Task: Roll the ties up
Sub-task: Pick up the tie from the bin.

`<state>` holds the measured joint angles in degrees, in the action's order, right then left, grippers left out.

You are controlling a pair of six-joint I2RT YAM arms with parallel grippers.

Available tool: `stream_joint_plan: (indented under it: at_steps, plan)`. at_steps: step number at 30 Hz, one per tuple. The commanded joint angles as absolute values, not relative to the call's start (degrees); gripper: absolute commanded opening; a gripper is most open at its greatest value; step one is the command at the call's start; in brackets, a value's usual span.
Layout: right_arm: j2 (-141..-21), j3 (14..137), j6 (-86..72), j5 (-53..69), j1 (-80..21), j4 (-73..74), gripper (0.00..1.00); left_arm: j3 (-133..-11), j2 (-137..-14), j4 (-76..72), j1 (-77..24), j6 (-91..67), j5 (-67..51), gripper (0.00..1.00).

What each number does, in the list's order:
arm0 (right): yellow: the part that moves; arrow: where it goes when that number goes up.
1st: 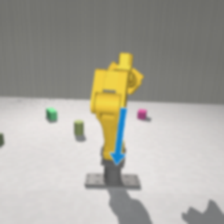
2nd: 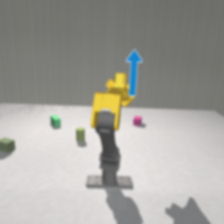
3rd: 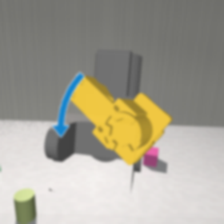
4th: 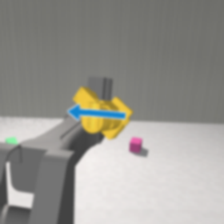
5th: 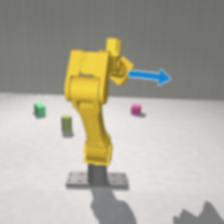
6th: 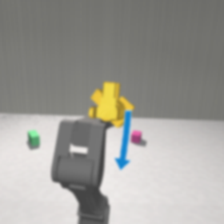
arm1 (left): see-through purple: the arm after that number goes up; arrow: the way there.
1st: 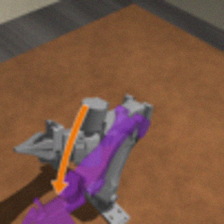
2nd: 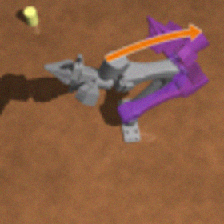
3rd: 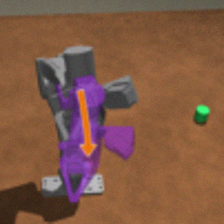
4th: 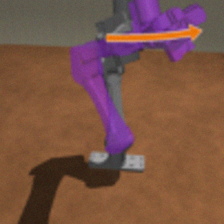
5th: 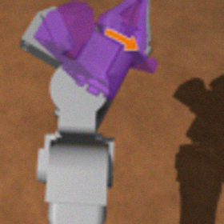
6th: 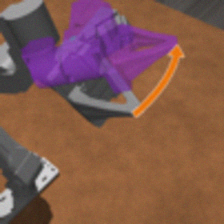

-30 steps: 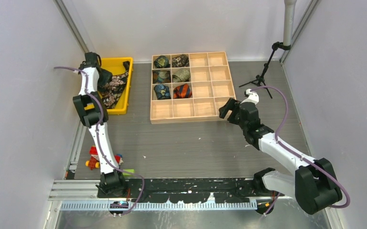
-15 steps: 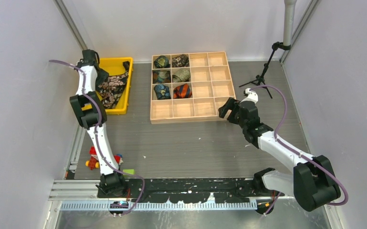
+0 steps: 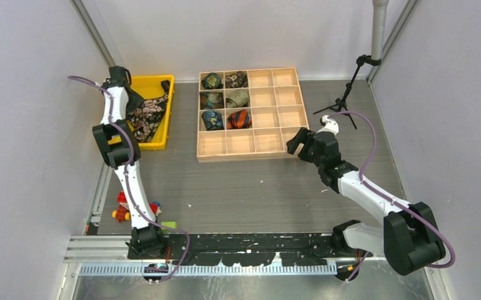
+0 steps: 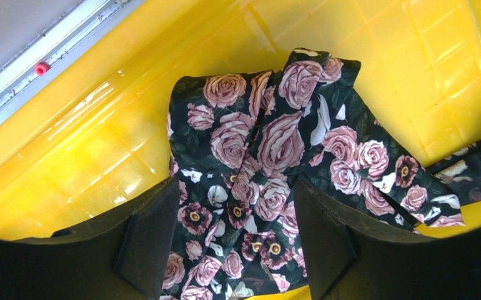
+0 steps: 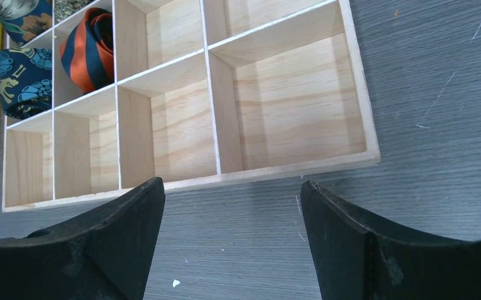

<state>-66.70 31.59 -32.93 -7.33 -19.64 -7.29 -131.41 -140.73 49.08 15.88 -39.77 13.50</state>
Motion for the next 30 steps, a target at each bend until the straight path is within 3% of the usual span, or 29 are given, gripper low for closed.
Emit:
stream_joint_plan:
  at_steps: [1, 8, 19, 30]
  plan:
    - [-66.6, 33.8, -33.4, -6.9, -19.2, -9.2, 0.84, -133.3, -142.0, 48.2, 16.1, -38.2, 13.2, 0.68]
    - [-66.7, 33.7, -33.5, -6.5, -18.9, -9.3, 0.83, -132.8, -142.0, 48.3, 16.1, -37.7, 13.0, 0.57]
    - [-67.1, 33.9, -33.6, -6.0, -18.5, -9.2, 0.83, -129.7, -138.5, 46.1, 16.2, -36.0, 12.1, 0.01]
    - [-67.8, 34.5, -33.7, -5.8, -18.5, -8.9, 0.82, -126.8, -129.0, 44.9, 16.2, -35.4, 11.6, 0.00]
